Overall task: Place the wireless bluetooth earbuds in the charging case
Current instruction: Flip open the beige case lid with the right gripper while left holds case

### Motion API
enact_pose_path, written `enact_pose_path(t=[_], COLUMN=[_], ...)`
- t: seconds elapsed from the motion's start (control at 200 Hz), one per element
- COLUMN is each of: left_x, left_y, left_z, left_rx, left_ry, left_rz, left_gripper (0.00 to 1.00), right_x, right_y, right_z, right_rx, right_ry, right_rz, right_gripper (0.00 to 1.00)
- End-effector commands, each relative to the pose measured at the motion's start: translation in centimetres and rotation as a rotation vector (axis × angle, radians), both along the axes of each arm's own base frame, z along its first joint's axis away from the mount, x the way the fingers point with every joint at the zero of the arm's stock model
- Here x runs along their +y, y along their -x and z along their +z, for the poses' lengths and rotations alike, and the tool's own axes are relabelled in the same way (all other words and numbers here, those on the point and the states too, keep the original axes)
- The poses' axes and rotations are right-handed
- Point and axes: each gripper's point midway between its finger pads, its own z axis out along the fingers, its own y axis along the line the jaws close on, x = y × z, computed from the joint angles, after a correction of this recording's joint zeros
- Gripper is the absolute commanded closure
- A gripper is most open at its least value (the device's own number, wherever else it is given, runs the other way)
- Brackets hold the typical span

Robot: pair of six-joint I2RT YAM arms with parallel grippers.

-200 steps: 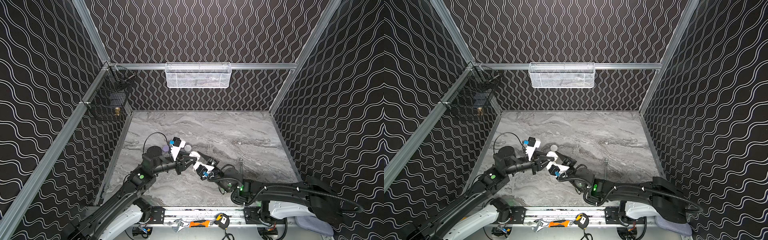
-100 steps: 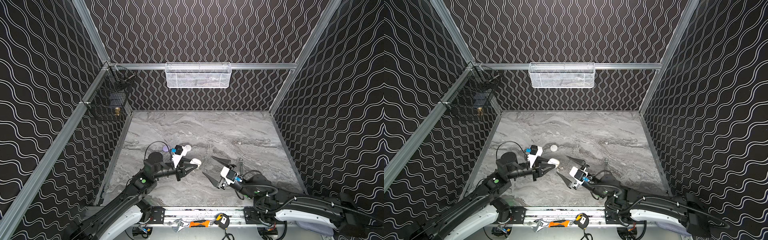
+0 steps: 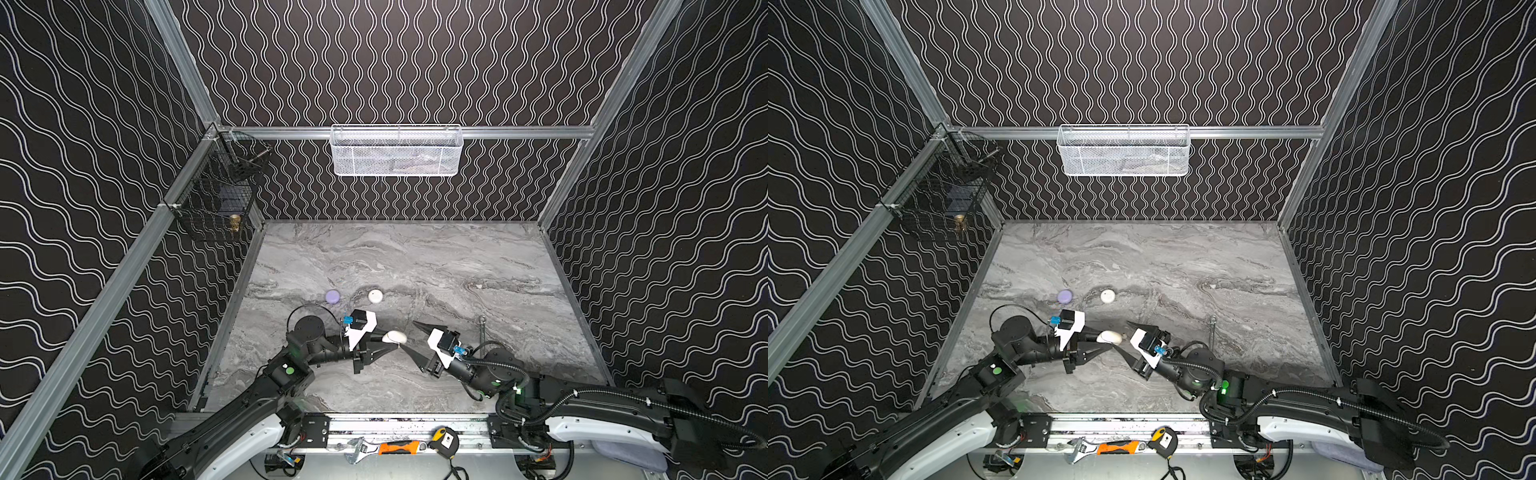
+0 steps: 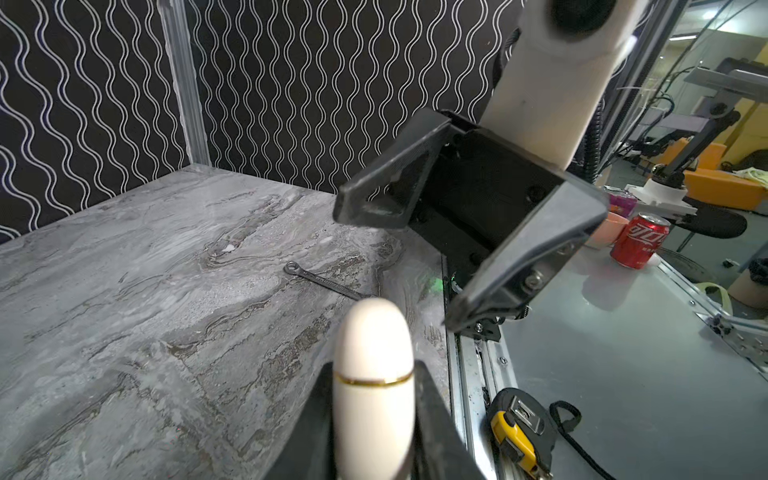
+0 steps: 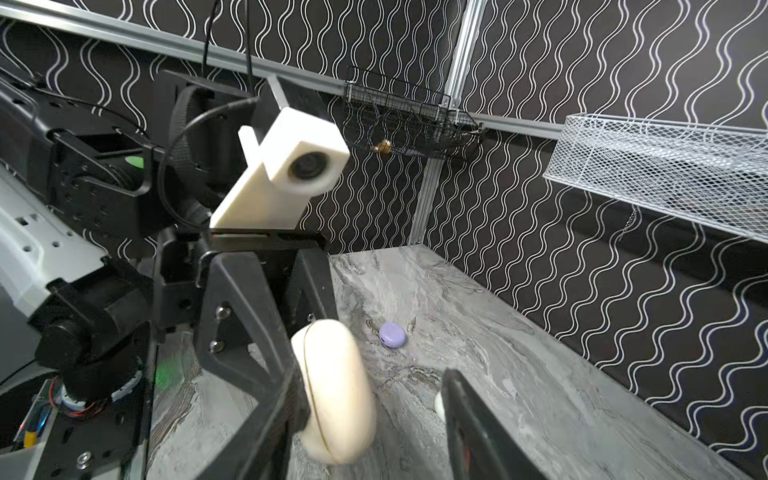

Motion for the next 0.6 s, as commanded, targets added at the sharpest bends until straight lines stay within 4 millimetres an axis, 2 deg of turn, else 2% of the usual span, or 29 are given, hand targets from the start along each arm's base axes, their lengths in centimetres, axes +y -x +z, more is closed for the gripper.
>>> enact_pose_path(t=[0.0, 0.37, 0.591], left_x=[-0.2, -0.5, -0.9], left_y=[0.6, 2.1, 2.2], left_z=[1.2, 1.2, 0.9], left_rx=[-0.063, -0.076, -0.069], left_ry=[0.026, 0.025, 0.006], left_rz=[-0.034, -0.094, -0.1], left_gripper=[1.0, 1.0, 1.0], right_x=[-0.2, -1.0, -2.0], right_y=[-0.4, -2.4, -2.9], right_z=[1.4, 0.6, 1.4], right_rx=[-0.011, -0.01, -0.004], right_ry=[-0.064, -0.045, -0.092], right_rz=[-0.022, -0.127, -0.159], right_gripper=[0.43, 0.47, 0.51])
